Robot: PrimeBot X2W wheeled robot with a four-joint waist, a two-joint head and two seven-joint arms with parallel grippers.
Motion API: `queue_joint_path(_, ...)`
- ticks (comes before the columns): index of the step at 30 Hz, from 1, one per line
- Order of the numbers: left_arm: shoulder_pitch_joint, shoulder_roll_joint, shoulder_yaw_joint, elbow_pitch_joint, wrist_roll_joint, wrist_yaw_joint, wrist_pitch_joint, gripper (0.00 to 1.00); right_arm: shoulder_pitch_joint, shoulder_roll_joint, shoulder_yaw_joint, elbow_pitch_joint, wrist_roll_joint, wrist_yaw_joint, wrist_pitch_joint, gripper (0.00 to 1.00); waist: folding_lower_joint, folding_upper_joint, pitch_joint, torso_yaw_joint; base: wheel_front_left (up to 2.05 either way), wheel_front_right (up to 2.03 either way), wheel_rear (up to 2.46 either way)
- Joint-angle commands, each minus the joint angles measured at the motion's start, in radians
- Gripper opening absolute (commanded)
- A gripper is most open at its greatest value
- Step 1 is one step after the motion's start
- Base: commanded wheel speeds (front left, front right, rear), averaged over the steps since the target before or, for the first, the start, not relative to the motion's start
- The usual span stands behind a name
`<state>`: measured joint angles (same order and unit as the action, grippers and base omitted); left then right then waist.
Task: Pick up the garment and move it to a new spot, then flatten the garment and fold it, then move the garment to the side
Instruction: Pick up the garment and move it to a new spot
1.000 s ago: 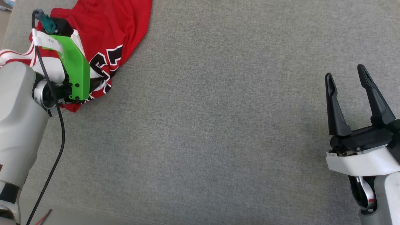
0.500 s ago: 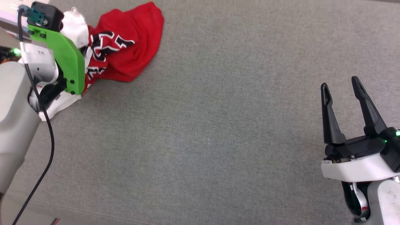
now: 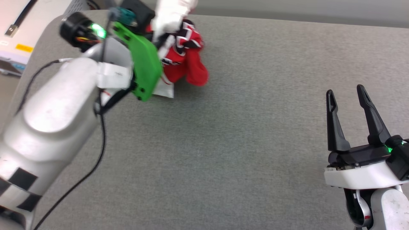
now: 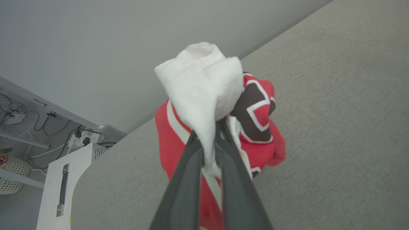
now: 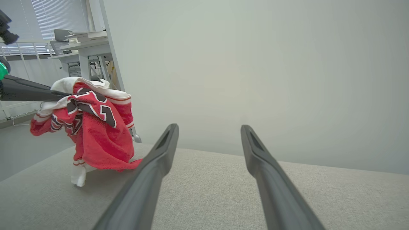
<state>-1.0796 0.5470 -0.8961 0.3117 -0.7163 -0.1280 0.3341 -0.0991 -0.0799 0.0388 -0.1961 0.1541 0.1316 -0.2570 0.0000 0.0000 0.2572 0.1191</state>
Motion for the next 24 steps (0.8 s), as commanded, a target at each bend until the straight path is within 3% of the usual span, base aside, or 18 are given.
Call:
queue_joint_path(1,-0.022,-0.020,-0.017,-0.012,0.015,-0.003,-0.011,0.00,0.011,0.004,-0.006,-0.004,0.002,-0.001,-0.005,1.00,0.0000,0.0000,-0.015,-0.055,0.00,0.00,0.00)
queue_joint_path(8,-0.032,-0.168,-0.125,0.007,0.030,-0.003,-0.064,0.00,0.004,0.018,-0.035,-0.016,-0.001,-0.001,-0.005,1.00,0.0000,0.0000,0.012,-0.150,0.00,0.00,0.00)
queue_joint_path(17,-0.028,-0.392,-0.293,0.176,0.047,-0.003,-0.163,0.00,-0.023,0.028,-0.120,-0.047,-0.022,-0.001,-0.005,1.00,0.0000,0.0000,0.096,-0.246,0.00,0.00,0.00)
queue_joint_path(24,0.031,-0.478,-0.377,0.300,0.048,-0.003,-0.193,0.00,-0.051,0.029,-0.139,-0.050,0.007,-0.001,-0.005,1.00,0.0000,0.0000,0.156,-0.283,0.00,0.00,0.00)
